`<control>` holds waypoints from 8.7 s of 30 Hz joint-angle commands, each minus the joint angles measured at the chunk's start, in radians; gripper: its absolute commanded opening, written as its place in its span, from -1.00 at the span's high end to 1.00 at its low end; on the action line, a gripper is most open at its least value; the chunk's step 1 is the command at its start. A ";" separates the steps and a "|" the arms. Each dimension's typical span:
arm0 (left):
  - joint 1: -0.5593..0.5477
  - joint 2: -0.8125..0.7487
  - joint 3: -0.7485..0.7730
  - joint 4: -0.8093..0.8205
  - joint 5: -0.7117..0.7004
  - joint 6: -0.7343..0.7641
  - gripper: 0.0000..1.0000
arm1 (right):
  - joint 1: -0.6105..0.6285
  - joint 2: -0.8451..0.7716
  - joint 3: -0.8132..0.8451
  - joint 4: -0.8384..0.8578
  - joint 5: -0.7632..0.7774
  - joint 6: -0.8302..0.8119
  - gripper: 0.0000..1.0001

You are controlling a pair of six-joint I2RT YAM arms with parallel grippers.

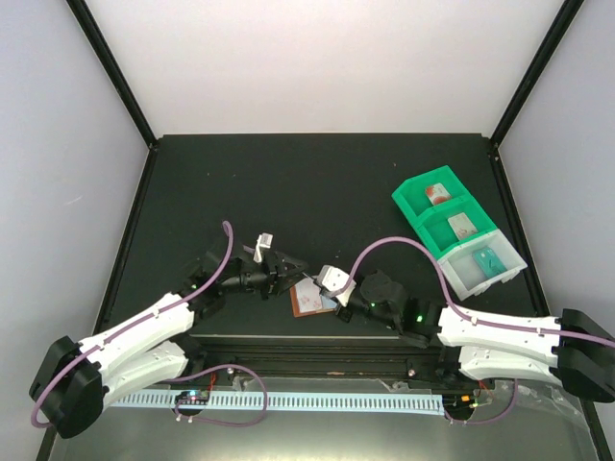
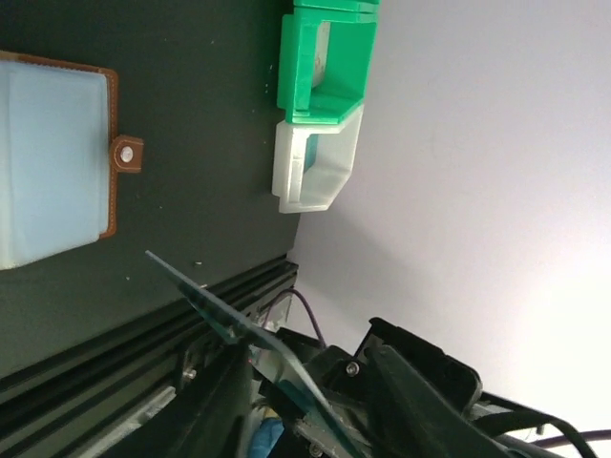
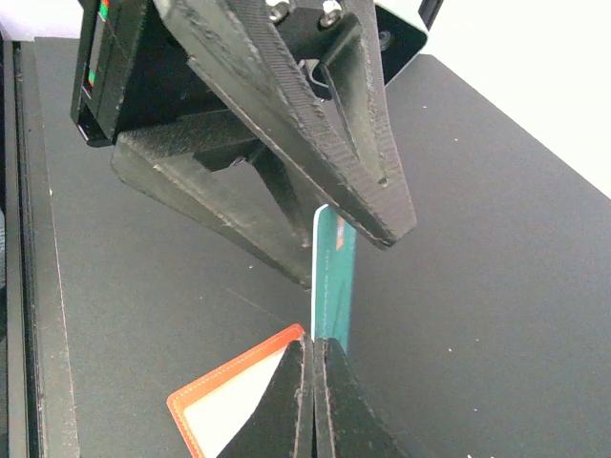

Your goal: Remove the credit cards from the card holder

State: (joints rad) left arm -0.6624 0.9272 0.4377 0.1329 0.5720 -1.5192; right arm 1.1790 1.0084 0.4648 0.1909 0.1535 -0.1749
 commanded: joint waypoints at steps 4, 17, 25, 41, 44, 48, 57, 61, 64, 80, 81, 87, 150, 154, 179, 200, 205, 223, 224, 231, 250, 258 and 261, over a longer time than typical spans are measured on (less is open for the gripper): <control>0.002 -0.002 -0.001 0.027 0.007 0.010 0.96 | 0.036 0.022 0.023 -0.003 0.073 -0.042 0.98; 0.002 -0.021 0.002 0.050 -0.066 0.292 0.97 | 0.030 -0.101 0.179 -0.351 0.127 0.374 0.15; 0.002 -0.098 0.038 -0.057 -0.124 0.593 0.97 | -0.154 -0.141 0.236 -0.435 -0.152 0.570 0.02; 0.000 -0.192 -0.004 0.134 0.055 0.569 0.97 | -0.434 -0.123 0.104 -0.146 -0.709 0.893 -0.04; 0.000 -0.191 -0.004 0.139 0.065 0.562 0.97 | -0.445 -0.136 0.069 -0.084 -0.731 0.931 0.10; 0.001 -0.194 -0.005 0.140 0.071 0.556 0.97 | -0.452 -0.152 0.040 -0.027 -0.742 0.968 0.58; 0.002 -0.201 -0.007 0.104 0.046 0.554 0.67 | -0.456 -0.185 0.033 -0.008 -0.730 0.980 0.98; 0.002 -0.205 -0.003 0.039 -0.008 0.562 -0.16 | -0.457 -0.195 0.032 -0.036 -0.708 0.982 0.98; 0.002 -0.203 0.000 0.024 -0.023 0.579 -0.58 | -0.457 -0.222 0.037 -0.091 -0.665 0.965 0.98; 0.003 -0.140 0.051 -0.168 -0.101 0.772 -0.98 | -0.602 -0.281 0.157 -0.532 -0.395 0.887 0.98; 0.003 -0.129 0.054 -0.169 -0.100 0.781 -0.98 | -0.623 -0.286 0.158 -0.553 -0.388 0.884 0.98; 0.006 -0.066 0.098 -0.231 -0.081 0.862 -0.98 | -0.814 -0.300 0.196 -0.689 -0.363 0.836 0.98; 0.106 0.120 0.095 -0.248 0.173 0.952 -0.98 | -1.719 0.152 0.130 -0.480 -0.379 0.700 0.98; 0.106 0.108 0.093 -0.254 0.178 0.953 -0.98 | -1.725 0.190 0.144 -0.491 -0.372 0.705 0.93; 0.119 0.067 0.077 -0.287 0.158 0.950 -0.98 | -1.727 0.179 0.217 -0.664 -0.143 0.796 0.56; 0.136 0.055 0.067 -0.367 -0.004 0.932 -0.95 | -1.536 -0.101 0.307 -0.769 -0.355 0.719 0.27; 0.137 0.033 0.038 -0.362 -0.055 0.884 -0.93 | -1.378 -0.123 0.305 -0.787 -0.417 0.719 0.26; 0.125 0.127 -0.149 0.026 -0.024 0.672 -0.78 | -0.935 -0.060 0.087 -0.572 -0.584 0.762 0.23; 0.124 0.143 -0.154 0.046 -0.021 0.656 -0.77 | -0.913 -0.038 0.080 -0.550 -0.598 0.763 0.22; 0.080 0.207 -0.165 0.175 -0.008 0.589 -0.75 | -0.769 0.097 0.053 -0.413 -0.612 0.772 0.18; 0.069 0.308 -0.157 0.200 0.021 0.620 -0.76 | -0.550 0.405 0.087 -0.273 -0.578 0.800 0.17; 0.069 0.284 -0.117 0.049 -0.027 0.715 -0.76 | -0.501 0.407 0.059 -0.254 -0.576 0.824 0.25; 0.068 0.266 -0.108 0.003 -0.047 0.740 -0.75 | -0.494 0.407 0.048 -0.248 -0.580 0.828 0.28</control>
State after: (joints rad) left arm -0.5903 1.2228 0.2817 0.2195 0.5606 -0.8482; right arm 0.6708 1.4128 0.5266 -0.0917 -0.4290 0.6376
